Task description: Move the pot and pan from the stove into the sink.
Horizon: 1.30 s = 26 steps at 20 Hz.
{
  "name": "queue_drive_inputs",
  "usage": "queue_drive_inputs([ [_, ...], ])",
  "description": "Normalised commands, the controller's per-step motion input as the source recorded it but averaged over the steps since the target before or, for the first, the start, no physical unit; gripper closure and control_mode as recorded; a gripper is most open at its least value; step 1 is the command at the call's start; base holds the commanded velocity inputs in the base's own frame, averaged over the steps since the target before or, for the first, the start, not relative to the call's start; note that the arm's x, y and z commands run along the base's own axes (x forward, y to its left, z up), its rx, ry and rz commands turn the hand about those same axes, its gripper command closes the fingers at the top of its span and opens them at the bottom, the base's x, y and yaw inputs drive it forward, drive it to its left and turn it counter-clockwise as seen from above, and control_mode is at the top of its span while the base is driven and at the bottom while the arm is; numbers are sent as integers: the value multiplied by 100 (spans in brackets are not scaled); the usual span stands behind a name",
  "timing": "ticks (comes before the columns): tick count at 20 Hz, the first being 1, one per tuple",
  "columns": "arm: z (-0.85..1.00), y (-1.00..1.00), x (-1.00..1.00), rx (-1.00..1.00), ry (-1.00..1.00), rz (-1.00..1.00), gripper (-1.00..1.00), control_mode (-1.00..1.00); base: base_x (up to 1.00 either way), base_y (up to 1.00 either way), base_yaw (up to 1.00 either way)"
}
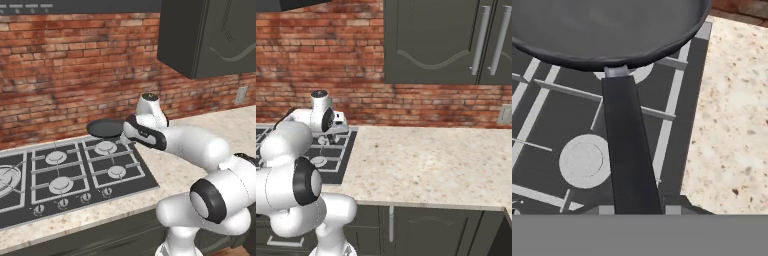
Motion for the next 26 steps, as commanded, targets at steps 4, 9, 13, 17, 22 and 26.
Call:
queue_drive_inputs([
  [4,64,-15,-85,0,1,9,100,-100,0,0,0],
  [9,54,-21,-99,0,-5,12,100,-100,0,0,0],
  [13,41,-26,-83,2,-17,13,100,-100,0,0,0],
  [17,32,-26,-75,3,-26,11,100,-100,0,0,0],
  [22,19,-23,-68,3,-32,10,100,-100,0,0,0],
  [26,2,-7,-40,0,-19,8,100,-100,0,0,0],
])
